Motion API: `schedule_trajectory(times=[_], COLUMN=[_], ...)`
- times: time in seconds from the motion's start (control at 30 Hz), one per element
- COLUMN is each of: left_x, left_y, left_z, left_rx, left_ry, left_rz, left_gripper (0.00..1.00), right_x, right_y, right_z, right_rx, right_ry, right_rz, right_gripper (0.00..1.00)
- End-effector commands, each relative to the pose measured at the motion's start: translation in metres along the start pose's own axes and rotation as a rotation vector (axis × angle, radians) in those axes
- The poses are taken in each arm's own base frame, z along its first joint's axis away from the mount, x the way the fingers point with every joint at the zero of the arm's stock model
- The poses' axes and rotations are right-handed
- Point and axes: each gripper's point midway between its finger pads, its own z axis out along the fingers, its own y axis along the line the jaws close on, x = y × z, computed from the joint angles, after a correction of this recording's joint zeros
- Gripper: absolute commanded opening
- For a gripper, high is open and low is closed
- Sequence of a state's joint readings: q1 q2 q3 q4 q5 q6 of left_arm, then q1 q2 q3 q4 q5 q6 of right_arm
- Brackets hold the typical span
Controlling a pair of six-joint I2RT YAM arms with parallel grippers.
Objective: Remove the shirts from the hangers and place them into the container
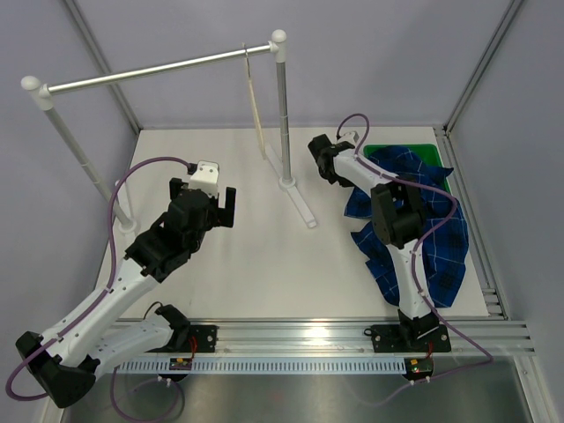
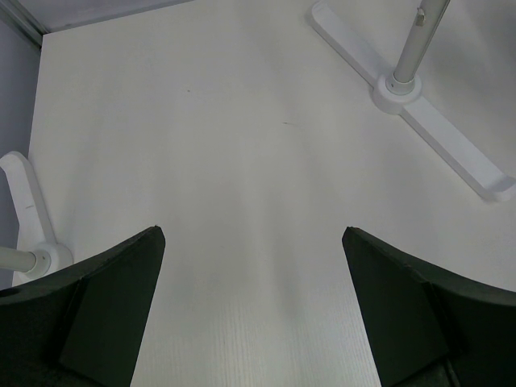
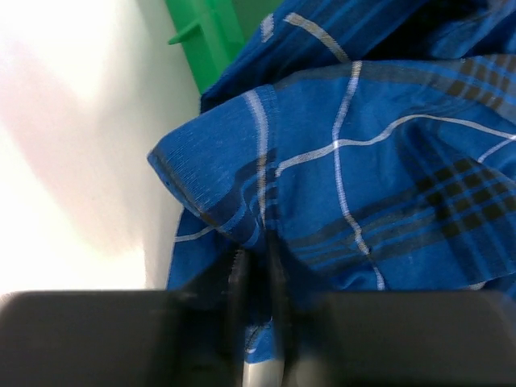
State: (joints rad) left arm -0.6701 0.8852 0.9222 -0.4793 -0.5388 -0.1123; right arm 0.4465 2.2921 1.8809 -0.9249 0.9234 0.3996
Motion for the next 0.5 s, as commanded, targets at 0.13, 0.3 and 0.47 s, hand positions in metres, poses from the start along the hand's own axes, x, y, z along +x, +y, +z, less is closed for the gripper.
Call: schedule_trajectory(times=[0.13,0.3,0.47], left_x=[-0.008,-0.008,-0.008], left_y=[0.001,0.001,0.002], left_z=[-0.002,-0.002,-0.002], left_rx=[0.003,0.002,-0.001], left_ry=[-0.035,-0.034,-0.033], left_rz=[-0.021,-0.020,-0.018], left_gripper=[0.99,0.99,0.99], right_x=[-0.034,-0.050,-0.056], right_y=[-0.065,-0.117,-0.149], right_z=[-0.018,-0.023,-0.034], right_rx=[0.047,-0.008,-0.148], right_ry=[-0.075,-0.100,-0.140], right_rz=[0.165,0.310,0.448], right_gripper=[0.00,0.00,0.00])
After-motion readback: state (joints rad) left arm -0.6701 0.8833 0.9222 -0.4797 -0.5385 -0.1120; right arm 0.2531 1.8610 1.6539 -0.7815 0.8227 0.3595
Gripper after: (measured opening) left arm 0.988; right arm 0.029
